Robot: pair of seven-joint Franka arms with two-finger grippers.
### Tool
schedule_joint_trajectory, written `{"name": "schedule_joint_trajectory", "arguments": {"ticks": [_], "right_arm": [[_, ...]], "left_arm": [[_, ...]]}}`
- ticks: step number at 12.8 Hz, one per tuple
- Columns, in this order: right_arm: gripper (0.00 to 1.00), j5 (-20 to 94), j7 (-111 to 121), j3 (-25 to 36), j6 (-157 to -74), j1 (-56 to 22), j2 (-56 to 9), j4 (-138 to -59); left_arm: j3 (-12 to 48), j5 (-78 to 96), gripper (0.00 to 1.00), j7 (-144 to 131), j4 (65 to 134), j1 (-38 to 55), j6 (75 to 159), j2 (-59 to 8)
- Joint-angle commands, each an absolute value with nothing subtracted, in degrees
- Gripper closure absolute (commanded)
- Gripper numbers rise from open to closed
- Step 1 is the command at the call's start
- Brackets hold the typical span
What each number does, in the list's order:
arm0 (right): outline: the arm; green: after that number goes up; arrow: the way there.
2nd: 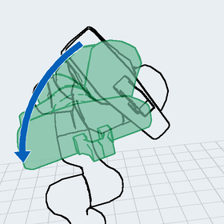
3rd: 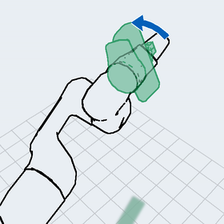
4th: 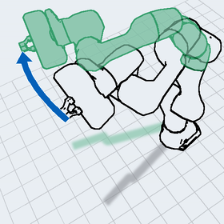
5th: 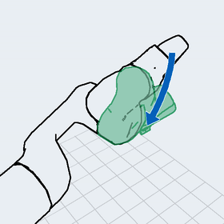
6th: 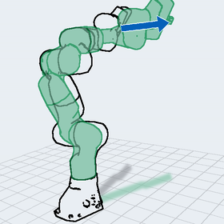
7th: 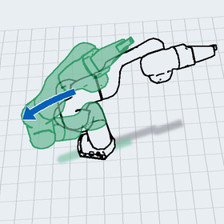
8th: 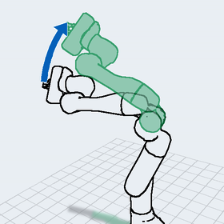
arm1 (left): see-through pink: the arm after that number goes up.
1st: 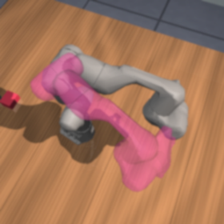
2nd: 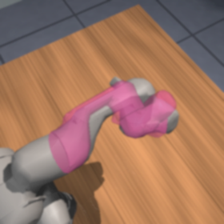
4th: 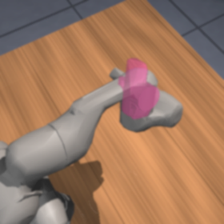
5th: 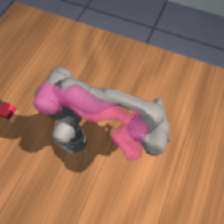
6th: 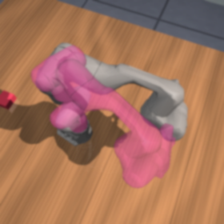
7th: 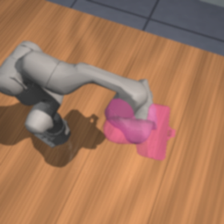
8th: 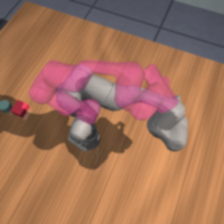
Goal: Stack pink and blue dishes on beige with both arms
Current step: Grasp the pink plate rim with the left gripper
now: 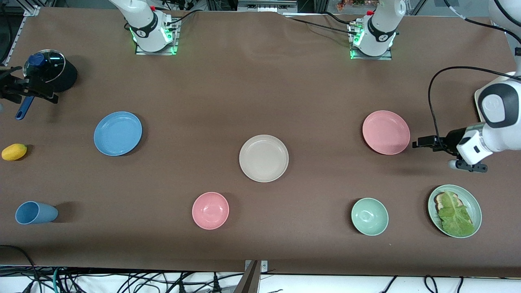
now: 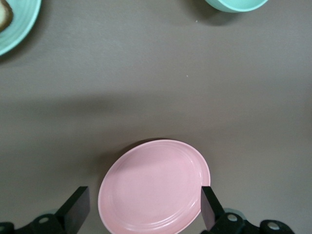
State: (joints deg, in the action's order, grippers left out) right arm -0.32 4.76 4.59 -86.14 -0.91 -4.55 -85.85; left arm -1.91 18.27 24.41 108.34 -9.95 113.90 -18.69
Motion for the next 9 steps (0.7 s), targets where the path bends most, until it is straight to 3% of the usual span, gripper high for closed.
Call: {"name": "schedule_joint_trajectory", "arguments": {"ticks": [1,3,9], "right_arm": [[0.0,-0.4,4.4,4.7,-86.0,-1.0,-3.8,-86.4],[0.0,-0.4,4.4,4.7,-86.0,-1.0,-3.7,-86.4],[0.0,-0.4,4.3,4.7,-85.8,-1.0,-3.8,-86.4]], "left_arm": [[-3.9,24.3,0.0,32.3,116.5,-9.5,118.5,-13.5],[-6.5,26.2,0.0,37.9,119.5,-8.5,122.2,-13.1],[-6.9,31.0,0.0,46.4,122.3,-11.6,125.3,-16.2]]}}
